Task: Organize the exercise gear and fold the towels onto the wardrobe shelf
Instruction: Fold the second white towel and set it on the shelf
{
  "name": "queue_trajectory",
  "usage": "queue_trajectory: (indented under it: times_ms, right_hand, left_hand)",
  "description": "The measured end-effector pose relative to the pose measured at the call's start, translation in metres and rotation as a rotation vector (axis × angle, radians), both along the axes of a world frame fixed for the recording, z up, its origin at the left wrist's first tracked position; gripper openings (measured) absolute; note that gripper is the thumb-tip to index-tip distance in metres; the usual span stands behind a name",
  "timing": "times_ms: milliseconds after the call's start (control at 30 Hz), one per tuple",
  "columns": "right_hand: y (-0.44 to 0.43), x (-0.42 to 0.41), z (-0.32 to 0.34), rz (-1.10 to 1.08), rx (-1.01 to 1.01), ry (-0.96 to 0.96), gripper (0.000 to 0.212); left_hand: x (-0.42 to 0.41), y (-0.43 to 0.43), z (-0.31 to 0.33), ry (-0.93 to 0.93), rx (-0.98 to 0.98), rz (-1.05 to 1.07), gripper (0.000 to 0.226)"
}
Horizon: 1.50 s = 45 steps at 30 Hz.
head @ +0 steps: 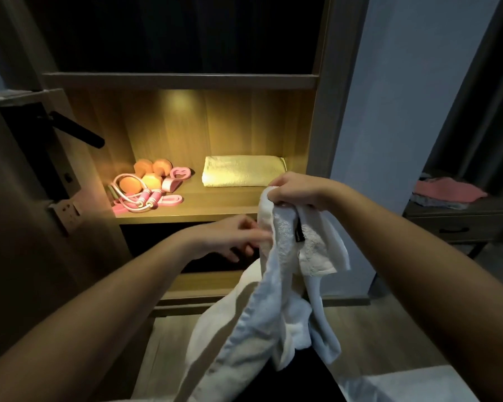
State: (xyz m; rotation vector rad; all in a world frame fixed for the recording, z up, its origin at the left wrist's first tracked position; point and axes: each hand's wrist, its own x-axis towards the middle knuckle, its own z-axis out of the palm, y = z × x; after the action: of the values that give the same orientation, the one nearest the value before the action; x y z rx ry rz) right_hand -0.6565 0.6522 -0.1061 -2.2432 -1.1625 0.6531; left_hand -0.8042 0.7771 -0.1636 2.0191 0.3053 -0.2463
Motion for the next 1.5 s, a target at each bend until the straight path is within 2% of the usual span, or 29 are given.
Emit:
queue_trajectory:
  times_ms: [33,100,167,233,333,400,467,500,567,633,667,733,767,833,900,967,1033,1133,1200,1300,1367,1433,1500]
  right_hand:
    - [0.002,0.000,-0.002,0.000,0.005,0.014,0.007]
    - [0.006,0.003,-0.006,-0.011,0.002,0.031,0.008]
    - [0.009,0.010,-0.014,0.008,-0.064,-0.048,0.017]
    - [0.005,0.021,-0.031,0.042,-0.191,-0.205,0.013]
    - [-0.014,0.041,-0.060,0.010,-0.339,-0.400,0.013]
    - [-0.025,0.050,-0.073,-0.016,-0.333,-0.331,0.017]
    - [-0.027,0.049,-0.079,0.004,-0.232,-0.140,0.015]
    - [-0.024,0.044,-0.079,0.023,-0.159,-0.047,0.015]
    - [-0.014,0.033,-0.079,0.074,-0.049,0.135,0.014]
    - [-0.002,0.025,-0.081,0.125,-0.013,0.258,0.013]
    - [0.002,0.023,-0.082,0.152,-0.008,0.278,0.014]
    - [0.007,0.024,-0.086,0.176,0.014,0.291,0.021]
    - [0.008,0.024,-0.091,0.160,0.033,0.299,0.025]
    - [0.006,0.026,-0.103,0.123,0.066,0.336,0.029]
    - [0.002,0.030,-0.121,0.155,0.012,0.341,0.028]
    - [-0.005,0.032,-0.140,0.219,-0.108,0.246,0.021]
    - [-0.010,0.034,-0.159,0.184,-0.124,0.172,0.021]
    - [-0.007,0.027,-0.172,0.052,0.056,0.203,0.022]
    - [0.002,0.019,-0.170,0.079,0.162,0.215,0.021]
    - [0.014,0.009,-0.157,0.176,0.254,0.179,0.019]
    - [0.017,0.007,-0.152,0.175,0.301,0.148,0.019]
    - [0.015,0.010,-0.153,0.163,0.302,0.143,0.020]
    - [0.007,0.015,-0.161,0.152,0.234,0.157,0.026]
  left_hand:
    - [0.003,-0.003,0.004,-0.065,-0.032,0.020,0.038]
    - [0.012,-0.009,0.005,-0.132,-0.021,0.063,0.015]
    - [0.018,-0.010,0.002,-0.161,0.001,0.170,0.032]
    - [0.016,-0.001,-0.003,-0.098,0.022,0.251,0.035]
    - [0.000,0.028,-0.020,0.110,0.164,0.260,0.012]
    - [-0.017,0.044,-0.040,0.248,0.251,0.201,0.008]
    - [-0.028,0.043,-0.058,0.363,0.345,0.085,0.029]
    - [-0.028,0.039,-0.065,0.364,0.399,0.050,0.043]
    - [-0.016,0.030,-0.073,0.191,0.446,0.044,0.067]
    - [0.000,0.018,-0.074,-0.054,0.306,0.136,0.073]
    - [0.007,0.012,-0.074,-0.159,0.247,0.210,0.066]
    - [0.019,0.007,-0.075,-0.294,0.260,0.334,0.033]
    - [0.022,0.008,-0.077,-0.314,0.306,0.377,0.017]
    - [0.024,0.013,-0.084,-0.345,0.298,0.482,0.024]
    - [0.024,0.022,-0.090,-0.368,0.112,0.625,0.026]
    - [0.020,0.035,-0.094,-0.378,-0.011,0.792,0.025]
    - [0.014,0.046,-0.099,-0.330,0.033,0.905,0.025]
    - [0.003,0.050,-0.109,-0.234,0.360,0.746,0.012]
    - [0.002,0.043,-0.110,-0.233,0.444,0.566,0.033]
    - [0.010,0.029,-0.103,-0.287,0.393,0.298,0.057]
    - [0.014,0.024,-0.100,-0.281,0.376,0.220,0.044]
    - [0.015,0.026,-0.099,-0.336,0.419,0.299,0.019]
    - [0.012,0.031,-0.097,-0.405,0.466,0.417,0.007]
